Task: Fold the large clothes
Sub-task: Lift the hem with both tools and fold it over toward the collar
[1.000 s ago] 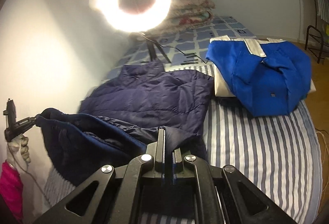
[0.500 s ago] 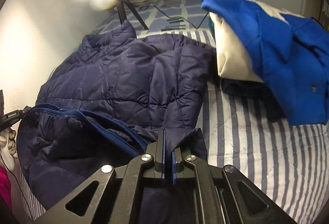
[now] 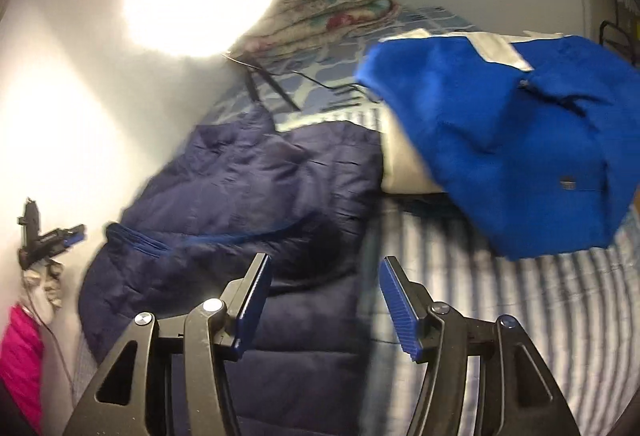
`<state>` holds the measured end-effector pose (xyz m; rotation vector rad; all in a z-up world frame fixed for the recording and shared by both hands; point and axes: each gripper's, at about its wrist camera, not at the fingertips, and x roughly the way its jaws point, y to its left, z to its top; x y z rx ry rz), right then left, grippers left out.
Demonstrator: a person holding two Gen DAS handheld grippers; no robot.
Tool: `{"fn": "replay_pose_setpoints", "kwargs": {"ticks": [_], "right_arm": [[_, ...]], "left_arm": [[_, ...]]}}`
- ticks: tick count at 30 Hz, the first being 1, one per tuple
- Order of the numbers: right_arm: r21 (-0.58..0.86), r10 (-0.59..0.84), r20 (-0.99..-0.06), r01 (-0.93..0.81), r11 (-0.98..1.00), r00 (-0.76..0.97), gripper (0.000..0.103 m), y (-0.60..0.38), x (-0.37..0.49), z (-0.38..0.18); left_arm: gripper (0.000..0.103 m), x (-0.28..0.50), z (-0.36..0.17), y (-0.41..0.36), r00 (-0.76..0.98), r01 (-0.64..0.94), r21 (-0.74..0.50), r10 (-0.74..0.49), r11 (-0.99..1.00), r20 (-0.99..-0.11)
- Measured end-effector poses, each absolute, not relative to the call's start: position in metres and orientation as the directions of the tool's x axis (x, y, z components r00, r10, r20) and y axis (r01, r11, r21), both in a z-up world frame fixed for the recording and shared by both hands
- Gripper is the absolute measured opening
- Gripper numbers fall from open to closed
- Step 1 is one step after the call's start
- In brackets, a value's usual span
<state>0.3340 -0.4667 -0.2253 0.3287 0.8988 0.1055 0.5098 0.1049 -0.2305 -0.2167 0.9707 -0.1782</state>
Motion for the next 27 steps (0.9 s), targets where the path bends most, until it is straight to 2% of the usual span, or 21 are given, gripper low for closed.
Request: {"fn": "replay_pose_setpoints", "kwargs": {"ticks": [4, 8, 10, 11, 12, 13, 14, 15, 17, 27], "right_arm": [[0.330, 0.222, -0.776, 0.080, 0.941, 0.590, 0.060, -0.478, 0.334, -0.243], [0.346, 0.241, -0.784, 0.080, 0.935, 0.572, 0.059, -0.475, 0.345, -0.254], [0.321, 0.240, -0.798, 0.054, 0.945, 0.553, 0.058, -0.466, 0.351, -0.256], [0.308, 0.237, -0.804, 0.041, 0.951, 0.546, 0.057, -0.461, 0.356, -0.258], [0.294, 0.231, -0.811, 0.032, 0.955, 0.537, 0.051, -0.456, 0.359, -0.259], [0.287, 0.232, -0.819, 0.025, 0.958, 0.525, 0.046, -0.453, 0.362, -0.262], [0.287, 0.238, -0.826, 0.018, 0.958, 0.511, 0.030, -0.450, 0.365, -0.264], [0.283, 0.239, -0.831, 0.013, 0.959, 0.503, 0.017, -0.447, 0.366, -0.266], [0.243, 0.205, -0.839, 0.009, 0.970, 0.505, 0.004, -0.441, 0.364, -0.265], [0.074, 0.084, -0.789, -0.041, 0.996, 0.608, 0.000, -0.422, 0.346, -0.210]], "left_arm": [[0.057, 0.518, -0.263, 0.097, 0.474, 0.077, -0.214, -0.225, 0.974, -0.851], [0.057, 0.522, -0.283, 0.094, 0.447, 0.055, -0.215, -0.216, 0.975, -0.868], [0.051, 0.522, -0.288, 0.093, 0.443, 0.054, -0.209, -0.211, 0.976, -0.872], [0.039, 0.522, -0.289, 0.092, 0.441, 0.060, -0.205, -0.210, 0.977, -0.872], [0.030, 0.521, -0.290, 0.089, 0.442, 0.068, -0.197, -0.207, 0.978, -0.873], [0.026, 0.520, -0.289, 0.087, 0.448, 0.072, -0.179, -0.192, 0.981, -0.873], [0.014, 0.519, -0.289, 0.085, 0.452, 0.076, -0.166, -0.183, 0.983, -0.873], [0.008, 0.518, -0.288, 0.083, 0.460, 0.081, -0.148, -0.169, 0.986, -0.872], [0.005, 0.514, -0.282, 0.081, 0.482, 0.089, -0.130, -0.157, 0.988, -0.862], [0.001, 0.497, -0.238, 0.077, 0.604, 0.109, -0.070, -0.122, 0.992, -0.787]]}}
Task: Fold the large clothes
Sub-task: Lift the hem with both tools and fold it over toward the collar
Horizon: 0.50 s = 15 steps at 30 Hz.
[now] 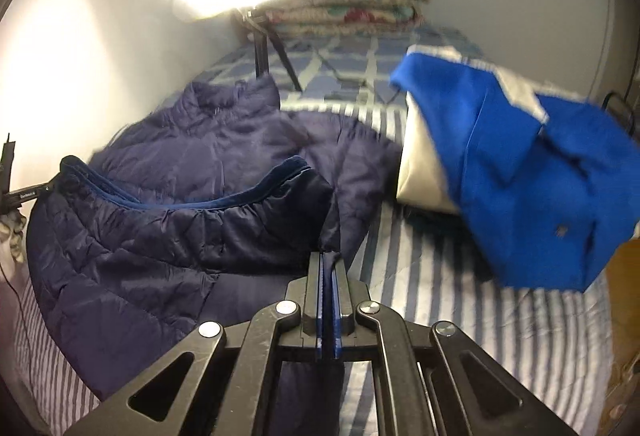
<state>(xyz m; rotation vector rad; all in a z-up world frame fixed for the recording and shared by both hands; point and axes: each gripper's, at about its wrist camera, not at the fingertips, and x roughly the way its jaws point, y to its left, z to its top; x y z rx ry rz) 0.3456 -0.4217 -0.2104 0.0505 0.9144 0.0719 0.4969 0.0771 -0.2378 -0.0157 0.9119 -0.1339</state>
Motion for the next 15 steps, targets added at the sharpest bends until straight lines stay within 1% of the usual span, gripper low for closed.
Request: {"fn": "replay_pose_setpoints", "kwargs": {"ticks": [7, 15], "right_arm": [[-0.001, 0.012, -0.727, -0.018, 1.000, 0.686, 0.000, -0.413, 0.366, -0.183], [-0.068, -0.094, -0.704, 0.065, 0.996, 0.704, 0.000, -0.419, 0.452, -0.181]], "left_arm": [[0.001, 0.510, -0.199, 0.080, 0.682, 0.090, -0.052, -0.100, 0.995, -0.724], [0.001, 0.586, -0.190, 0.076, 0.714, 0.029, -0.035, -0.045, 0.999, -0.698]]}}
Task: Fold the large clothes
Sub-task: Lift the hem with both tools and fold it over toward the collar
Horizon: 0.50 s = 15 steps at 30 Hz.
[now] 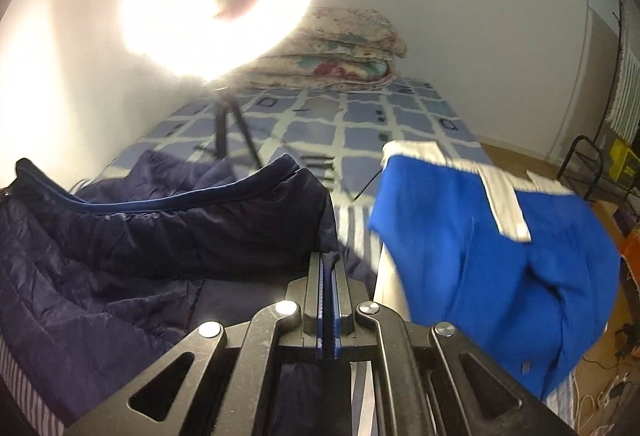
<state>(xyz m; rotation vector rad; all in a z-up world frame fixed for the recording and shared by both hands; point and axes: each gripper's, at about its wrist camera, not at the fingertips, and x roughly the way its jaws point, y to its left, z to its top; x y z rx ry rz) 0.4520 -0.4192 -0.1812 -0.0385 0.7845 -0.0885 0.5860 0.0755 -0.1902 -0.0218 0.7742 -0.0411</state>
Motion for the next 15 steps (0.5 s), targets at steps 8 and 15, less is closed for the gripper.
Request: {"fn": "replay_pose_setpoints", "kwargs": {"ticks": [8, 15], "right_arm": [[-0.207, -0.231, -0.713, 0.117, 0.971, 0.662, 0.000, -0.419, 0.522, -0.211], [-0.346, -0.338, -0.730, 0.104, 0.932, 0.594, 0.000, -0.410, 0.551, -0.253]], "left_arm": [[0.001, 0.656, -0.217, 0.047, 0.718, -0.007, 0.046, 0.037, 0.999, -0.695], [0.001, 0.696, -0.276, 0.034, 0.667, -0.037, 0.104, 0.102, 0.994, -0.738]]}}
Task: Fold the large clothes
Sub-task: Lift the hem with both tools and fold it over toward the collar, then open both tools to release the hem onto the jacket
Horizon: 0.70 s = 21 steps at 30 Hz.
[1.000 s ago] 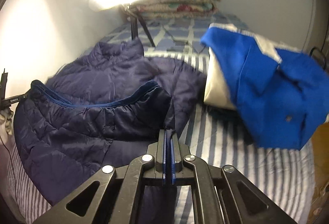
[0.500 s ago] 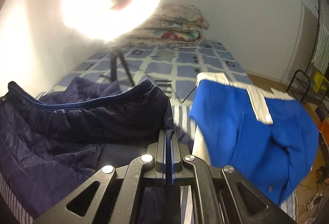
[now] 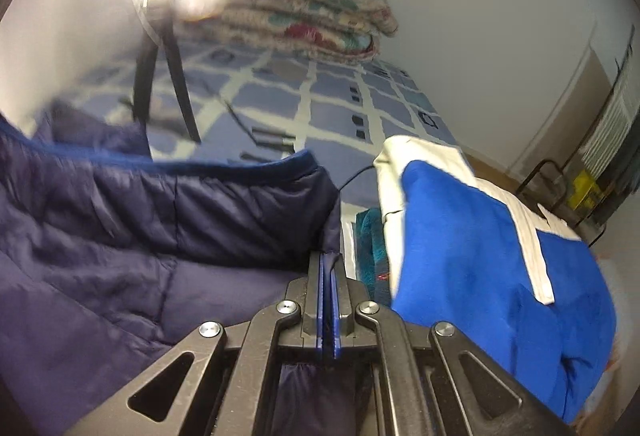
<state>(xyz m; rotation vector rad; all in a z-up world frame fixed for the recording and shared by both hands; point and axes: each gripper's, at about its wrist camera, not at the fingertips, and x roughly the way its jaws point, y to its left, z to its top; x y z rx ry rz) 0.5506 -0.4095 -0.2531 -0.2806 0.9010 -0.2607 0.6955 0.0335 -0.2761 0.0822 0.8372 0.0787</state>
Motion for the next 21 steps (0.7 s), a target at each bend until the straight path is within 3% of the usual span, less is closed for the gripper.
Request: {"fn": "replay_pose_setpoints", "kwargs": {"ticks": [5, 7, 8, 9, 11, 14, 18, 21], "right_arm": [[-0.427, -0.390, -0.737, 0.067, 0.902, 0.552, 0.000, -0.401, 0.562, -0.278], [-0.438, -0.396, -0.756, 0.046, 0.898, 0.521, 0.001, -0.400, 0.565, -0.283], [-0.442, -0.400, -0.758, 0.045, 0.896, 0.515, 0.001, -0.400, 0.564, -0.283], [-0.441, -0.398, -0.758, 0.043, 0.896, 0.517, 0.011, -0.399, 0.562, -0.279], [-0.419, -0.375, -0.760, 0.040, 0.907, 0.532, 0.026, -0.398, 0.554, -0.266], [-0.359, -0.309, -0.759, 0.029, 0.933, 0.574, 0.027, -0.395, 0.534, -0.242], [-0.190, -0.145, -0.773, -0.007, 0.982, 0.617, 0.030, -0.387, 0.488, -0.213], [-0.111, -0.048, -0.774, -0.061, 0.992, 0.632, 0.033, -0.374, 0.441, -0.201]], "left_arm": [[0.010, 0.706, -0.304, 0.021, 0.643, -0.061, 0.196, 0.189, 0.979, -0.742], [0.025, 0.706, -0.302, 0.019, 0.646, -0.082, 0.233, 0.230, 0.969, -0.728], [0.039, 0.705, -0.297, 0.019, 0.649, -0.107, 0.258, 0.264, 0.960, -0.714], [0.047, 0.702, -0.290, 0.021, 0.659, -0.124, 0.257, 0.273, 0.959, -0.701], [0.048, 0.693, -0.273, 0.027, 0.679, -0.140, 0.219, 0.255, 0.966, -0.688], [0.048, 0.671, -0.244, 0.032, 0.716, -0.110, 0.151, 0.184, 0.982, -0.674], [0.048, 0.619, -0.222, 0.017, 0.719, 0.057, 0.020, -0.027, 0.998, -0.694], [0.048, 0.574, -0.220, -0.017, 0.699, 0.196, 0.015, -0.128, 0.981, -0.703]]}}
